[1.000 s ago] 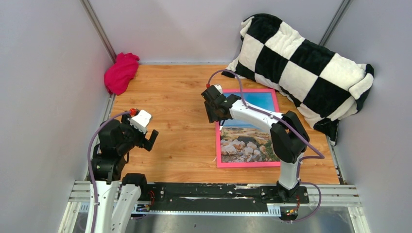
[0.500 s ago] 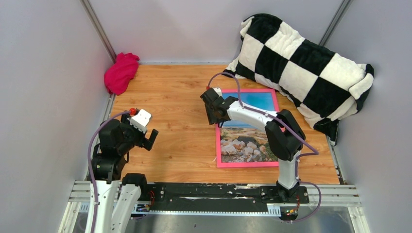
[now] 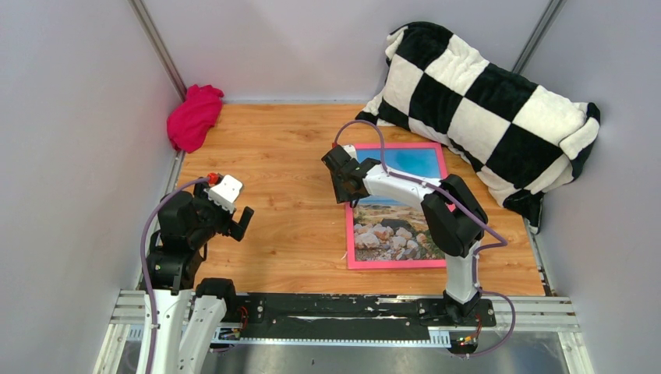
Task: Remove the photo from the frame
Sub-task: Turn over the photo frame at the center of the board.
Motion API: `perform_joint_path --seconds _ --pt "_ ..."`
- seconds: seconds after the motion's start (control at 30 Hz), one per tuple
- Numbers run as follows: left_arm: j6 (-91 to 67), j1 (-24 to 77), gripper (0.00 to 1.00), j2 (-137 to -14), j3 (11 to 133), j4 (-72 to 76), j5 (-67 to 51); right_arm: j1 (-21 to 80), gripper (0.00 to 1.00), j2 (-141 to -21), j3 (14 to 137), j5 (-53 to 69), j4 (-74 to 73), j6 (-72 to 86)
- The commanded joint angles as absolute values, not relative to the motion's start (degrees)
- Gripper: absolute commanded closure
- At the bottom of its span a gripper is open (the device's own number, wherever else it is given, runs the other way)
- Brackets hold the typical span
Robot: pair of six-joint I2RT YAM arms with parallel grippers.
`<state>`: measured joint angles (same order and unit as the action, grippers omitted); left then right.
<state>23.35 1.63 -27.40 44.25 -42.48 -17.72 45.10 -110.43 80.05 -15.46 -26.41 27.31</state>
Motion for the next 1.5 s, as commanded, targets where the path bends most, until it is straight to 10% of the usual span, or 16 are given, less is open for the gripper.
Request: perform_joint_path --seconds 0.0,1.17,1.47 --pt "22.8 1.4 0.0 -27.6 43.7 -41.7 -17.2 45.2 0.52 -111.5 79.0 -15.8 -25.9 28.7" --pt "22.8 1.4 0.0 -27.2 43.5 -41.6 -17.3 44.5 0.59 -113.3 77.3 -13.7 -24.7 30.5" --pt "22.3 3.1 0.0 -31.1 45.0 -41.0 -19.7 43.7 0.95 -112.7 77.3 -12.7 -24.7 30.6"
